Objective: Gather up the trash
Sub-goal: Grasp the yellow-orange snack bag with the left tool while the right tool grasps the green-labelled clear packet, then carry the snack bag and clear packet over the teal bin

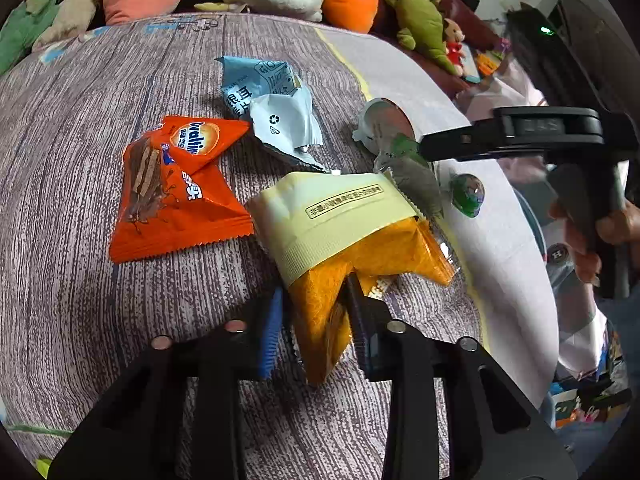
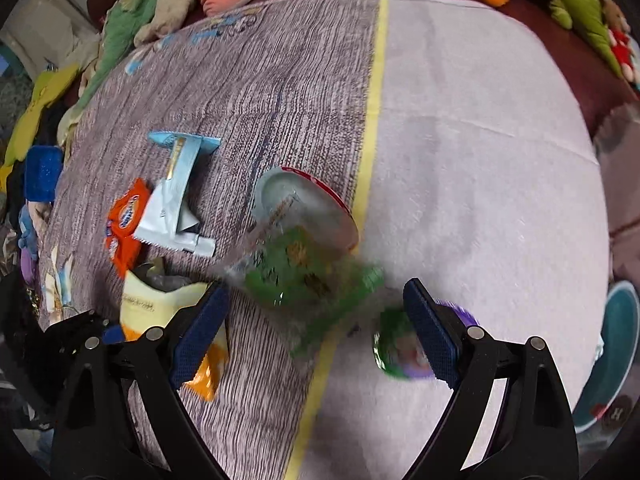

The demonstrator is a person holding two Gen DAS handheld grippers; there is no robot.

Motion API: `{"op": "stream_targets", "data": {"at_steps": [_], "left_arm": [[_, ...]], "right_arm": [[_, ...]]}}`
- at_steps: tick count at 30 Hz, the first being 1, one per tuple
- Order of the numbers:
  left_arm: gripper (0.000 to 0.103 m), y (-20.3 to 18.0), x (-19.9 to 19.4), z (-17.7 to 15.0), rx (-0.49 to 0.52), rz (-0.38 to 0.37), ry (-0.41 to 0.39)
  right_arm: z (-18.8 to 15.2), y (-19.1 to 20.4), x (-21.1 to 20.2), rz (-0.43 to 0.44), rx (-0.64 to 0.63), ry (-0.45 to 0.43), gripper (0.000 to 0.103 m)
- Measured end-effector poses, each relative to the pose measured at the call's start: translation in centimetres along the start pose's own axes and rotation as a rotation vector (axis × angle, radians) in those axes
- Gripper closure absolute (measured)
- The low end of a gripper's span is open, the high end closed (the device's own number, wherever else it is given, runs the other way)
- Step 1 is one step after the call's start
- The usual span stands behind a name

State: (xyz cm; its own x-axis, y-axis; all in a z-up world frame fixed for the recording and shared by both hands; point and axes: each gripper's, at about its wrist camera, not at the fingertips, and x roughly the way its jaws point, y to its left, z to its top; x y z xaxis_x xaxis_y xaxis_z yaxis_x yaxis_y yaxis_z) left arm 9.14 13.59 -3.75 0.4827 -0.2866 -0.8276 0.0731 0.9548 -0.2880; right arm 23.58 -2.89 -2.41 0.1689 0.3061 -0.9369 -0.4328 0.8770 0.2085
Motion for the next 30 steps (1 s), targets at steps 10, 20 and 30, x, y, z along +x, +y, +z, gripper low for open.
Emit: {"op": "stream_targets", "data": {"at_steps": [10,20,30], "left_arm": [[0.034,-1.3,1.4,0.5,0.058,0.001,0.015],[0.079,-1.3,0.4,1.0,-0.004,0.033,-0.021],[0.08,-3.8,-2.8,2.0,-0.018,0.022,-0.091]], "right_arm": [[0.0,-0.2,2.9,0.065,-0.001,0.064,0.029],[-0.8,0.7,0.2,0.104,-0.013,-0.004,0.065],[-3.2,-2.6,-5.5,0.095,0.05,-0.116,0.065]]}}
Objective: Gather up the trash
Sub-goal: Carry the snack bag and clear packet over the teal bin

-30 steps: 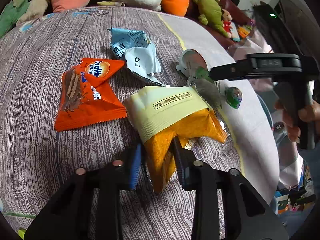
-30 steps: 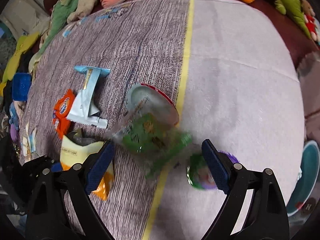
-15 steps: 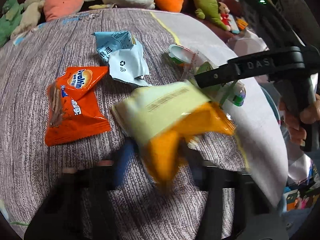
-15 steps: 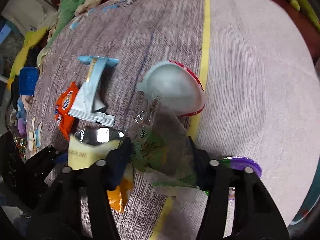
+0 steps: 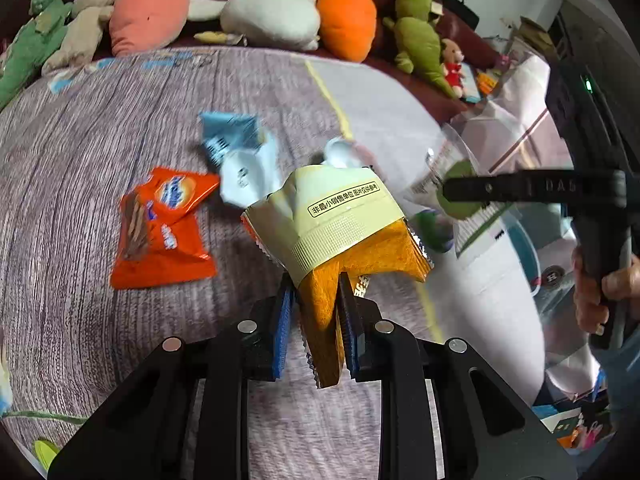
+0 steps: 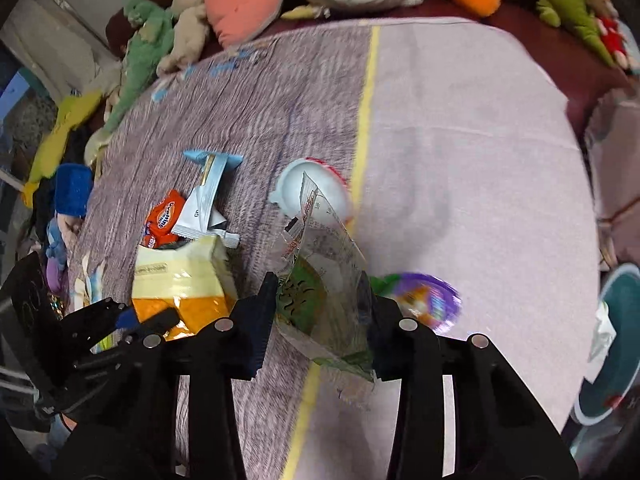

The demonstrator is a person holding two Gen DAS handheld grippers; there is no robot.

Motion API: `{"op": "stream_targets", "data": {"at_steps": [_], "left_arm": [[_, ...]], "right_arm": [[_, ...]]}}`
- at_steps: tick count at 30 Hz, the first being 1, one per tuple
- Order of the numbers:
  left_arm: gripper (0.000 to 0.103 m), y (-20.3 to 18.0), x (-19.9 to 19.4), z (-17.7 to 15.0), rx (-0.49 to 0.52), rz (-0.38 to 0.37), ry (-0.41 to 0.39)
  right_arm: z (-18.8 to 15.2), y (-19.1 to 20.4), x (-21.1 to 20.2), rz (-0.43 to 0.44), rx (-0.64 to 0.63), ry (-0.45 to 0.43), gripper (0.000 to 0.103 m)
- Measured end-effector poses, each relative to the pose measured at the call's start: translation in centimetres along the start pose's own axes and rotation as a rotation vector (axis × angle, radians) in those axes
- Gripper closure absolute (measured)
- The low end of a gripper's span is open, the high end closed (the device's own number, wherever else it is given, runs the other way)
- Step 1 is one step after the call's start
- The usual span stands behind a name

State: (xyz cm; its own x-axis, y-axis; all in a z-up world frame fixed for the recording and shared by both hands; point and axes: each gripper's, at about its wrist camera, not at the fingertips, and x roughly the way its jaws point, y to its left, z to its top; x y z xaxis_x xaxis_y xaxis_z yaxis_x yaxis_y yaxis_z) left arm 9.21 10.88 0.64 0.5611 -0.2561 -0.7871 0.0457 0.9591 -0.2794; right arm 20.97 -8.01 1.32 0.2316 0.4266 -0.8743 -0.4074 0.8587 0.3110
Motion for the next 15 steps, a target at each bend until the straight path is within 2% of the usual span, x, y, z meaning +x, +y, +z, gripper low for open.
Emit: {"op": "stream_targets", "data": {"at_steps": [8,15], "left_arm": [[0.08,-5.3,-0.5,1.3,0.037,-0.045,-0.026],[0.08,-14.0,2.3,2.8,0.152,-0.105,0.001]], "right_arm": [[-2.9,-6.0,-6.1,-0.04,0.103,-0.11,0.065],[-6.8,-13.6,-11.6,-0.097,0.232,-0.207,0.065]]}}
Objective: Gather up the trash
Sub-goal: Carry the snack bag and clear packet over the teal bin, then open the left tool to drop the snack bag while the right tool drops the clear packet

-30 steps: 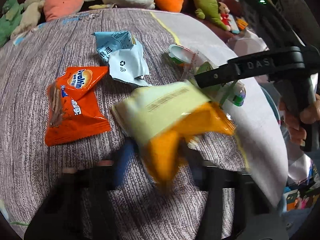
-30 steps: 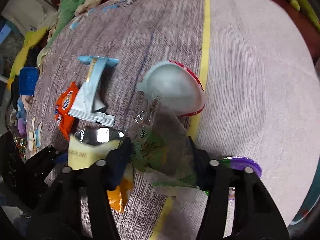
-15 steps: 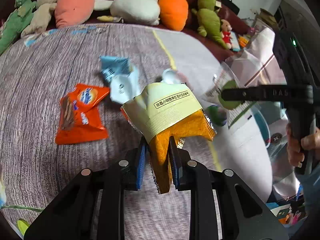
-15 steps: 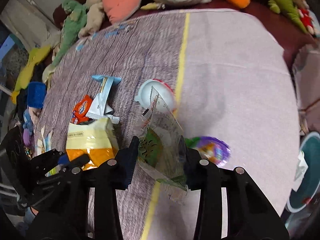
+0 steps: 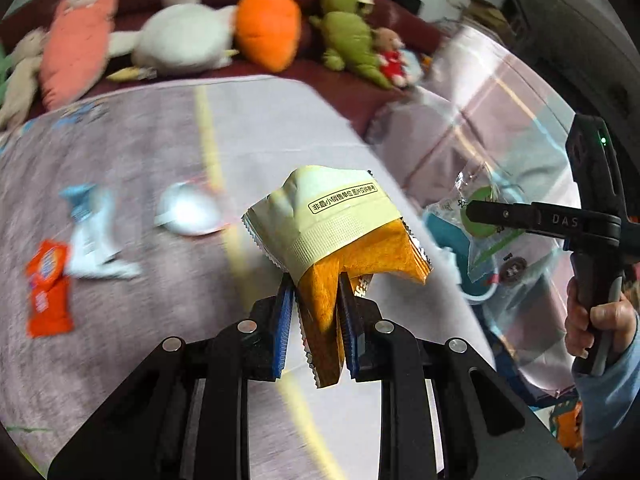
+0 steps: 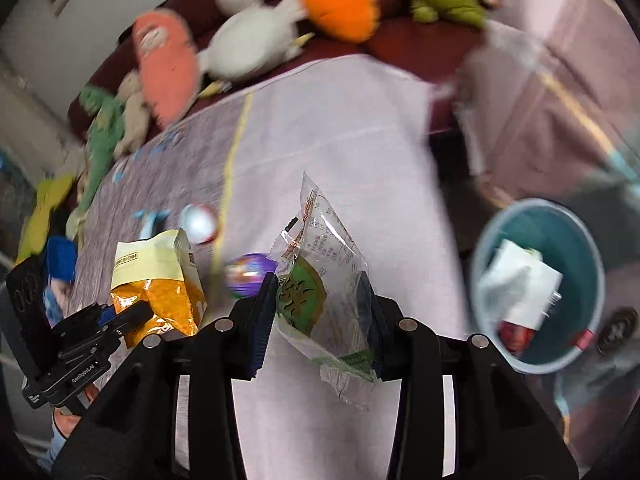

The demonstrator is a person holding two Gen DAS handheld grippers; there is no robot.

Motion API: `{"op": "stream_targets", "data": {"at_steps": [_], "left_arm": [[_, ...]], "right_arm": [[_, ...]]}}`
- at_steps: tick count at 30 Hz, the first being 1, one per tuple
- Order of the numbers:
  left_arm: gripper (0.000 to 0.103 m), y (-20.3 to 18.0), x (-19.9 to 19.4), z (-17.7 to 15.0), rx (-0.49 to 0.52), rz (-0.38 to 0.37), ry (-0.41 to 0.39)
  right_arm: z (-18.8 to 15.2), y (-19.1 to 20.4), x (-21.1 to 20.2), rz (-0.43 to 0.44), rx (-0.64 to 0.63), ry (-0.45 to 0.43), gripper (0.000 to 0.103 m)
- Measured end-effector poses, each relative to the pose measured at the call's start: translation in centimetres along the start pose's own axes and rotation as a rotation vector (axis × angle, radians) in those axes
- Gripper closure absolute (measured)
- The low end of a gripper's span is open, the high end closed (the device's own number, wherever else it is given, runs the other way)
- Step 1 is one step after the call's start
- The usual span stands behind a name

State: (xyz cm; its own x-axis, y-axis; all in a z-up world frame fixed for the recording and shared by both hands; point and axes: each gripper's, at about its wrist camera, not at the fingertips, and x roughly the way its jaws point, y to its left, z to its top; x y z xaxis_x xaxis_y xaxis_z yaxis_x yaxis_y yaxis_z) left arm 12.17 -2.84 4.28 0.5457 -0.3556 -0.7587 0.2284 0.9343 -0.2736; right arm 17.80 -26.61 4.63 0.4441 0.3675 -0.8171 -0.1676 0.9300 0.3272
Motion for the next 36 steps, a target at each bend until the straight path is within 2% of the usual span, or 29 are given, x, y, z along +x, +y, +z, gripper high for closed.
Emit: {"op": "stream_targets", "data": {"at_steps": [5,10,18,23,32,34,36], "left_arm": [[0.08,-6.9,4.0,2.2,0.09,-0.049,0.04],[0.08,-12.7,8.3,3.4,0.164,-0.079,0.1],[0.08,-19.9,14.6,4.0,0.258,-0.092,0.184],[0.08,-22.0,17.7,4.3,0.278,-0.098,0.224],[0.077,-24.5,22.1,4.3,0.307,-0.125,0.282],[0.07,-25.0,23.0,4.2,0.314,-0.132,0.292],[0.054,-25.5,23.6,4.0,0.329,-0.139,0.296]], "right_arm": [[-1.4,-8.8,-4.1,-0.064,0.128,-0.078,0.065],[-2.7,-15.3,-6.6,-0.118,0.213,-0.125,0.065],[-4.0,-22.5,-7.8,-0.149,0.326,-0.165,0.065],[-4.1,-25.0,-7.1,-0.15,0.358,-0.151,0.065],[-3.4,-26.9,-6.2,-0.171,0.368,-0.141,0.064],[-3.2,-27.1,-6.1,-0.172,0.372,-0.143,0.064],[-3.0,-27.3,-6.0,-0.175,0.377,-0.145,0.064]]}}
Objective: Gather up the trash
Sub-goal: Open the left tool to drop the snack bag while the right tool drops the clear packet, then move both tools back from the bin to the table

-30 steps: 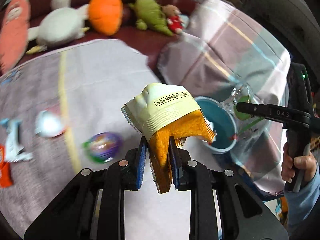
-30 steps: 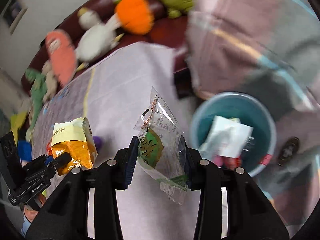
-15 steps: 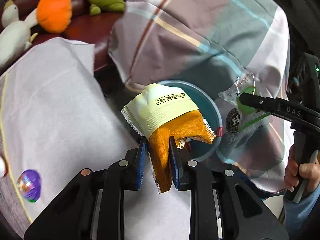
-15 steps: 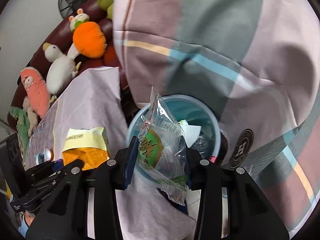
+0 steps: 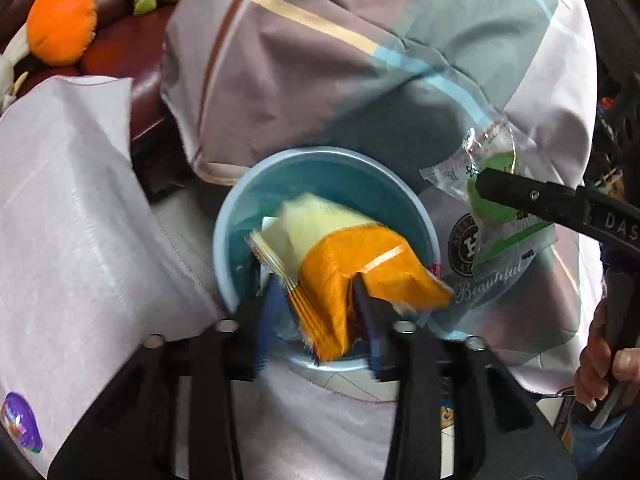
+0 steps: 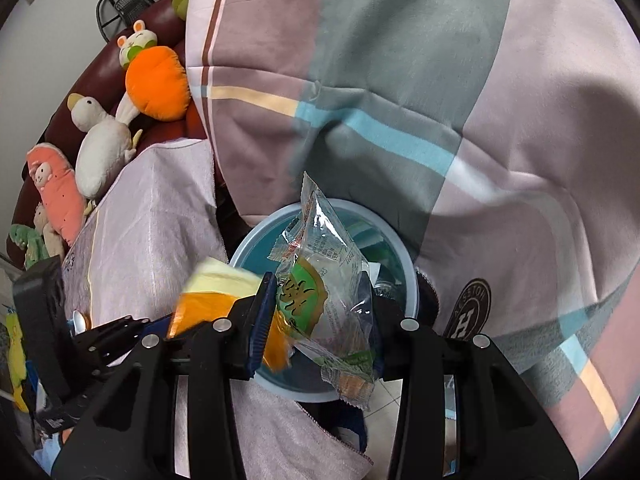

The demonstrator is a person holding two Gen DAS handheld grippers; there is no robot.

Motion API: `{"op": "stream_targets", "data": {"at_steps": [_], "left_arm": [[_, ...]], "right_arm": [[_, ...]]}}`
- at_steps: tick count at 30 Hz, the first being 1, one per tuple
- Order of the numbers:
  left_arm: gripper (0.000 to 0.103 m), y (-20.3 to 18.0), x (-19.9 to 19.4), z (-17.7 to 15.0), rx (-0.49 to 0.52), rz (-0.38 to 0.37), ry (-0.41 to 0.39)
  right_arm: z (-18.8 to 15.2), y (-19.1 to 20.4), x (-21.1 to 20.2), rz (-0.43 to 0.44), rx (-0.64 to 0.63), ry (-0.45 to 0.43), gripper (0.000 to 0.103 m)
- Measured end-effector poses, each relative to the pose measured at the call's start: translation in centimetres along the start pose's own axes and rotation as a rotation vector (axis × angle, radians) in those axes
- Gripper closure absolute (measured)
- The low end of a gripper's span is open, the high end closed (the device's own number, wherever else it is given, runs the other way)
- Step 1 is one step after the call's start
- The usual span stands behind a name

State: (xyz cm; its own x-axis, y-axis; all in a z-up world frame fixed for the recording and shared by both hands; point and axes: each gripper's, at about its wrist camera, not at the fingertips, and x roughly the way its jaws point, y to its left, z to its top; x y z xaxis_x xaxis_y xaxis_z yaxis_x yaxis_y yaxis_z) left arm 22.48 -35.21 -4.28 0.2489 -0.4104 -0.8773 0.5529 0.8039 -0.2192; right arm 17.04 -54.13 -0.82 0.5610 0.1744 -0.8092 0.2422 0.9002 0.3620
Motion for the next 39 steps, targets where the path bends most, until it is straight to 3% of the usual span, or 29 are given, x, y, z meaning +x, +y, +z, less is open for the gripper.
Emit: {"op": "stream_targets", "data": {"at_steps": [1,3,10,14,17,20,23,34,39], "left_arm": [[0.049,-0.1,0.3,0.0,0.006,-0.001,0.005],[0.028,-0.2,0.5,-0.2,0.012,0.003,0.009],[0.024,1.1,0.3,-1.2,-0.012,0.02,0.012],[0.015,1.9,-0.4,-1.9,-0.03,0.017,0.003],[0.014,2.6,-1.1,-2.3,-0.047,0.011,-0.007],[0.013,3.2,-1.8,-2.6,-0.063,0.005,-0.019],[0.013,3.7,-2.2,-3.0,-0.072,0.001,-0.025],[0.013,5.8,-4.0,-4.7,-0.124,-0.015,-0.045],[0.013,6.9,-5.4,-5.9,-0.153,-0.022,-0.06]], "right_arm": [[0.1,0.0,0.1,-0.001,0.0,0.001,0.064],[0.2,0.1,0.4,-0.006,-0.004,0.007,0.064],[0.3,0.9,1.2,-0.015,-0.018,0.026,0.064],[0.5,1.7,1.8,-0.018,-0.032,0.035,0.062],[0.5,2.2,2.5,-0.024,-0.044,0.049,0.058],[0.5,2.7,3.6,-0.025,-0.05,0.074,0.039],[0.3,3.1,4.1,-0.026,-0.049,0.086,0.033],[-0.6,3.9,3.7,-0.061,-0.037,0.124,0.019],[-1.4,5.5,3.3,-0.074,-0.062,0.134,0.019]]}}
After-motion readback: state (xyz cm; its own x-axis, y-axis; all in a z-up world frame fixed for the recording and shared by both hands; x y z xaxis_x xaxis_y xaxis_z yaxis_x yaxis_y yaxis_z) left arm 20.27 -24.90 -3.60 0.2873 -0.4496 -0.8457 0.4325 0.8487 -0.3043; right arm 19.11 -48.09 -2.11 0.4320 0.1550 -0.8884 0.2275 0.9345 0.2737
